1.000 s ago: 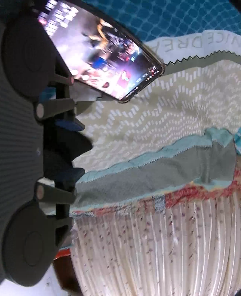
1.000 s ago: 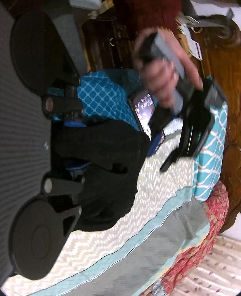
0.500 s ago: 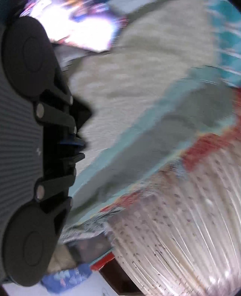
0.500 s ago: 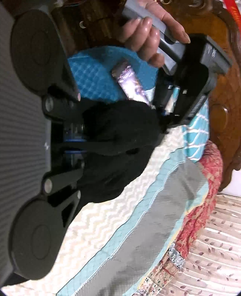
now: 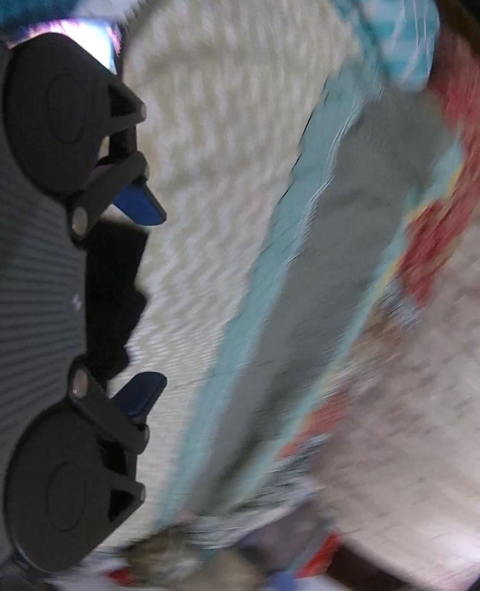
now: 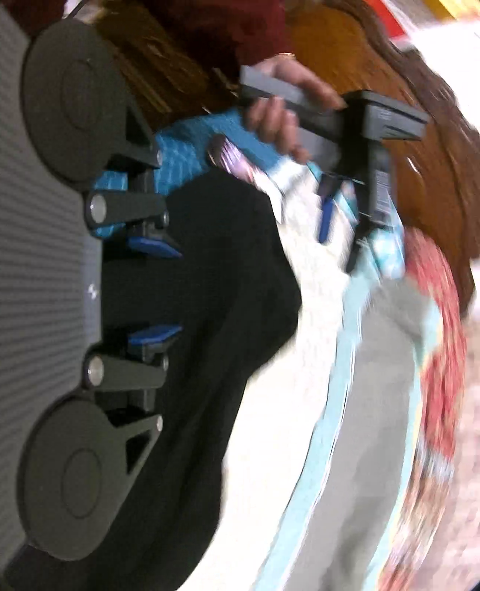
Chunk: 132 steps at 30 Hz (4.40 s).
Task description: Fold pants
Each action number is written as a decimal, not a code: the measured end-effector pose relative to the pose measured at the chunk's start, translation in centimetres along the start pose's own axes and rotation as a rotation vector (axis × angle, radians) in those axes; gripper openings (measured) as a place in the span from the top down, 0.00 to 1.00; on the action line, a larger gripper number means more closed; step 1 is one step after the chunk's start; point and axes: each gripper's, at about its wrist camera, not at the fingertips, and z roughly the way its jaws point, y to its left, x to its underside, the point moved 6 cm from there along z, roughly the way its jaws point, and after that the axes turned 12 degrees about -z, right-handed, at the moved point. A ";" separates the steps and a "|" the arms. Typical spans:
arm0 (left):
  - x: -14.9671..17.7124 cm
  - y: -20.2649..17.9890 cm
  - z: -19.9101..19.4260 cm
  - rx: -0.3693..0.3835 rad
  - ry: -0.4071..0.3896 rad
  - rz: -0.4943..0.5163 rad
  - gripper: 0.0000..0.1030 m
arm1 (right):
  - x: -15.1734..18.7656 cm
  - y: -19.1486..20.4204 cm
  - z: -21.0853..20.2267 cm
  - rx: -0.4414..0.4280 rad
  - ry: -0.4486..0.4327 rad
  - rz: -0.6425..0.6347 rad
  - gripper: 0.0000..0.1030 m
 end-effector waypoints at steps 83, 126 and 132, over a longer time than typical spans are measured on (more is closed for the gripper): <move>25.1 -31.4 12.7 -0.010 0.391 0.378 0.69 | 32.5 -25.5 -36.4 0.791 -0.569 0.946 0.49; 22.0 -27.2 10.4 0.166 0.427 0.077 0.36 | 13.1 -10.9 -20.2 0.429 -0.193 0.108 0.36; 24.5 -31.0 13.3 0.148 0.508 0.191 0.47 | 17.3 -15.4 -25.6 0.625 -0.215 0.350 0.40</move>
